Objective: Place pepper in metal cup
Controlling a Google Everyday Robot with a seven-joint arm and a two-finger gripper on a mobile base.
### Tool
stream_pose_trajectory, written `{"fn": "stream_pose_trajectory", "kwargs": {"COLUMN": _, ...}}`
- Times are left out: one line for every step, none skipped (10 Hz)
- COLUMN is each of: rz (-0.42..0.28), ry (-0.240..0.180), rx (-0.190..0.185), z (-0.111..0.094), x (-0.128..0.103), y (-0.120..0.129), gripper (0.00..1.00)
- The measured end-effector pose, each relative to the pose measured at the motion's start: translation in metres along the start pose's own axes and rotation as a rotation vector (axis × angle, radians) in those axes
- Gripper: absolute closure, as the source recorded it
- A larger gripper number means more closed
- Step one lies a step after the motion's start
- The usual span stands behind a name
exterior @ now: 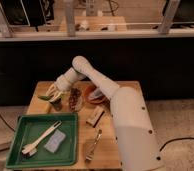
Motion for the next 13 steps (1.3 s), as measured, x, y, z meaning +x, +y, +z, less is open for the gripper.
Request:
{"fn": "stream_pose_trajectory", "kwargs": {"rz": 0.005, "ry": 0.0, "rx": 0.006, "z": -0.001, "x": 0.0005, "y": -0.0004, "gripper": 0.61}}
{"fn": "stream_pose_trajectory", "kwargs": {"rz": 0.014, "ry": -0.001, "rx": 0.013, "z": -0.0023, "x": 0.0015, "y": -0.0003, "gripper": 0.51}}
{"fn": "stream_pose_trajectory", "kwargs": {"rz": 0.026, "ry": 0.0, "rx": 0.022, "z": -0.0036, "x": 0.0031, "y": 0.0004, "gripper": 0.41}}
{"fn": "stream_pose_trajectory", "kwargs": {"rz": 0.038, "ry": 0.001, "rx": 0.031, "z": -0.0048, "x": 0.0042, "y": 0.0014, "gripper": 0.29}}
{"fn": "stream_pose_trajectory", "kwargs": {"rz": 0.044, "ry": 0.001, "rx": 0.037, "z": -0.0054, "x": 0.0042, "y": 0.0017, "gripper": 0.22}}
{"fn": "stream_pose_trajectory", "kwargs": {"rz": 0.05, "ry": 0.001, "rx": 0.041, "z": -0.0051, "x": 0.0046, "y": 0.0023, "gripper": 0.2}}
{"fn": "stream_pose_trajectory", "kwargs": {"rz": 0.052, "ry": -0.001, "rx": 0.044, "z": -0.0041, "x": 0.0039, "y": 0.002, "gripper": 0.2}}
{"fn": "stream_pose_trajectory", "kwargs": {"rz": 0.054, "ry": -0.004, "rx": 0.046, "z": -0.0031, "x": 0.0037, "y": 0.002, "gripper": 0.2}}
{"fn": "stream_pose_trajectory", "kwargs": {"rz": 0.057, "ry": -0.007, "rx": 0.048, "z": -0.0017, "x": 0.0041, "y": 0.0022, "gripper": 0.2}}
{"fn": "stream_pose_trajectory", "kwargs": {"rz": 0.058, "ry": -0.011, "rx": 0.049, "z": -0.0007, "x": 0.0042, "y": 0.0022, "gripper": 0.2}}
{"fn": "stream_pose_trajectory", "kwargs": {"rz": 0.058, "ry": -0.014, "rx": 0.051, "z": 0.0003, "x": 0.0043, "y": 0.0021, "gripper": 0.2}}
{"fn": "stream_pose_trajectory", "kwargs": {"rz": 0.056, "ry": -0.015, "rx": 0.052, "z": 0.0002, "x": 0.0043, "y": 0.0019, "gripper": 0.2}}
{"fn": "stream_pose_trajectory", "kwargs": {"rz": 0.05, "ry": -0.012, "rx": 0.053, "z": -0.0006, "x": 0.0046, "y": 0.0021, "gripper": 0.2}}
